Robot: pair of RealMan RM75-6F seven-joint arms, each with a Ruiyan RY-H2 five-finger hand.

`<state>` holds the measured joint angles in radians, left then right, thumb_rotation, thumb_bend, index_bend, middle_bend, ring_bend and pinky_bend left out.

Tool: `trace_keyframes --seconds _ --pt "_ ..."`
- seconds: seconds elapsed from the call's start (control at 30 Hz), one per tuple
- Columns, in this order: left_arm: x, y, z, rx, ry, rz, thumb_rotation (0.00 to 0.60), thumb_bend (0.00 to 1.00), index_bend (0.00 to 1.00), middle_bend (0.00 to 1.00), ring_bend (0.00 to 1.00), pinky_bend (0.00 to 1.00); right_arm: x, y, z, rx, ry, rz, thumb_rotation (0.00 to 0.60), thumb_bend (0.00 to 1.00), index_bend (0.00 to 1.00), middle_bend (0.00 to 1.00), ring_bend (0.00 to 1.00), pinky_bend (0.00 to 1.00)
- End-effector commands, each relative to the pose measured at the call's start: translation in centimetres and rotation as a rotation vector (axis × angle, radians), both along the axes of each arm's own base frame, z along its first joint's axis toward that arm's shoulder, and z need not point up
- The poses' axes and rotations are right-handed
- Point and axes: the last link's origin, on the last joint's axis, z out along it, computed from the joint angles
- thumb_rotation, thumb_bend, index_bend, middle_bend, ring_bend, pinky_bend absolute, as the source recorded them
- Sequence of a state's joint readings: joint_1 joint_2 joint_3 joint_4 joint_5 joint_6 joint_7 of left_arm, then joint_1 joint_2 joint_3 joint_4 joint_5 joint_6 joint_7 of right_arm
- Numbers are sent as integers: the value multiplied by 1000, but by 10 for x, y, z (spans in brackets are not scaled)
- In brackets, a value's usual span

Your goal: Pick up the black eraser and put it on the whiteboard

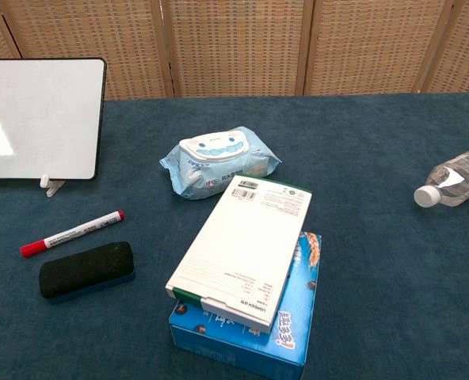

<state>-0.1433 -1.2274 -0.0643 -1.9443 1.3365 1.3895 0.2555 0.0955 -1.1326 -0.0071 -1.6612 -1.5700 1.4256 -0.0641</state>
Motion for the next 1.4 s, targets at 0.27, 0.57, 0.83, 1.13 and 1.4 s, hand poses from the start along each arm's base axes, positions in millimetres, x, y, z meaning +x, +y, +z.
trace_keyframes --seconds 0.27,0.57,0.83,1.13,1.4 --pt "14 0 -18 -47 10 102 600 99 169 0 0 0 0 2 7 -17 -26 8 600 53 0 0 0 0" --pt "26 12 -38 -118 4 191 600 108 198 0 0 0 2 5 10 -13 -41 23 600 53 0 0 0 0" --pt "42 28 -57 -204 47 206 600 121 219 0 0 0 1 5 12 -15 -50 23 600 53 0 0 0 0" --pt "60 40 -64 -258 132 174 600 136 264 0 0 0 1 5 12 -15 -54 23 600 53 0 0 0 0" --pt "70 40 -70 -279 164 182 600 138 281 0 0 0 0 4 14 -19 -62 20 600 53 0 0 0 0"
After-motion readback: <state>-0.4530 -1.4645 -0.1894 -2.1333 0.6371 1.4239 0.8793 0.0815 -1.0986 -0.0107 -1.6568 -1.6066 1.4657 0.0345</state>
